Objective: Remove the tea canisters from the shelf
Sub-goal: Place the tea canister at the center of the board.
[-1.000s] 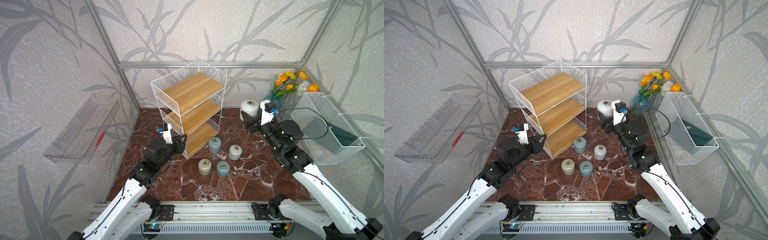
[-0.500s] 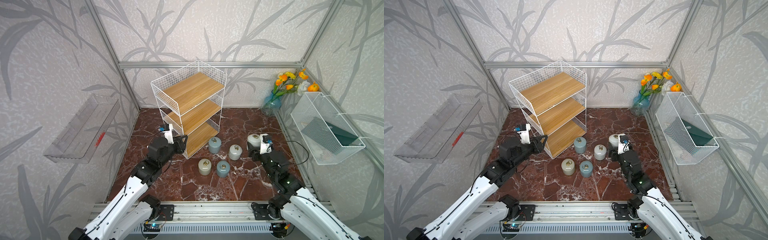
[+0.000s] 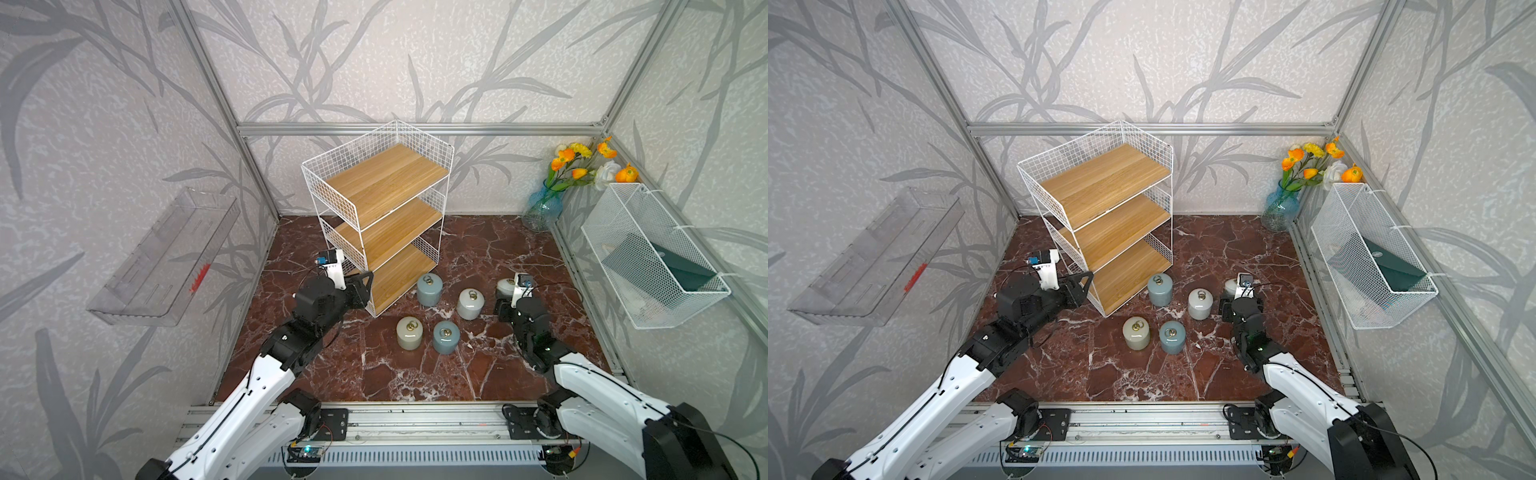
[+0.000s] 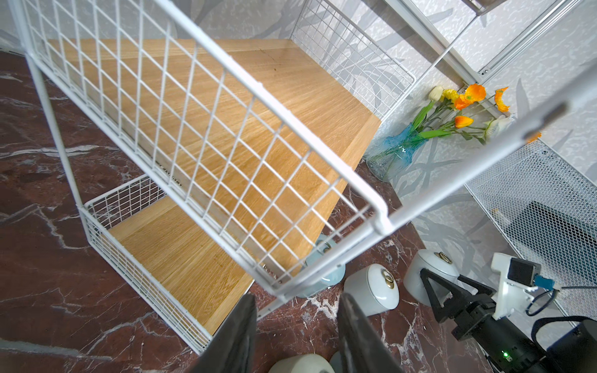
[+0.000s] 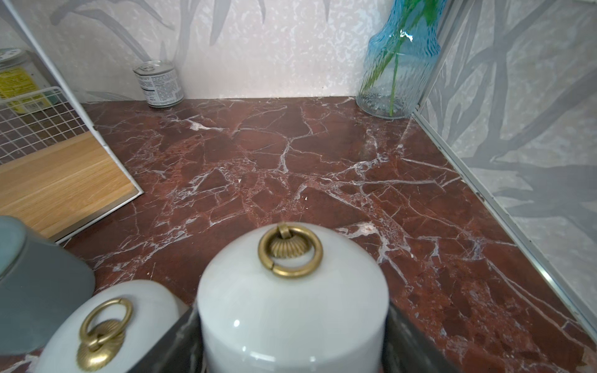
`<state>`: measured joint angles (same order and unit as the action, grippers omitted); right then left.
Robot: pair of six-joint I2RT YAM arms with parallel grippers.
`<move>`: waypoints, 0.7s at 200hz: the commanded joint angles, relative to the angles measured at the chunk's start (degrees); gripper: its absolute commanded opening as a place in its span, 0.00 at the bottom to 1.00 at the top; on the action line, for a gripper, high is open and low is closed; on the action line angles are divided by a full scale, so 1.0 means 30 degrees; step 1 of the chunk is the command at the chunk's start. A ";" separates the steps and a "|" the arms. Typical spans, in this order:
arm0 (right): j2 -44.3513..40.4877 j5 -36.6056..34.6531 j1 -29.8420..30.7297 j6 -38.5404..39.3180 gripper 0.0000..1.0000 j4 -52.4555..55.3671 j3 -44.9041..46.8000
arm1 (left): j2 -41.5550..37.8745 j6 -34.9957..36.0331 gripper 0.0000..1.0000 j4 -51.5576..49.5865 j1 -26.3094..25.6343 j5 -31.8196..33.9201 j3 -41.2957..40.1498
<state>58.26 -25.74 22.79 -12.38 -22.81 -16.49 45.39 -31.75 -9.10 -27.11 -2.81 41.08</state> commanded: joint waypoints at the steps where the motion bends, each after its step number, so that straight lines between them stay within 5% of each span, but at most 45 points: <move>1: 0.1301 -0.0860 -0.0051 -0.0786 0.59 -0.4550 -0.0011 | -0.0333 -0.0112 0.43 -0.0239 -0.0100 0.0314 -0.0375; 74: 0.6618 -0.1489 -0.0044 -0.2544 0.60 -0.5464 -0.1916 | -0.0539 -0.0319 0.43 -0.0283 -0.0087 0.0581 -0.0776; 140: 0.5900 -0.4059 0.2025 -0.3503 0.62 -0.4448 -0.0861 | -0.0600 -0.0447 0.43 -0.0133 -0.0103 0.0657 -0.1187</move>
<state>78.76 -32.29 25.85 -21.26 -33.82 -19.55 44.01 -32.82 -9.50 -27.16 -1.34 38.24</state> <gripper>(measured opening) 0.769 0.429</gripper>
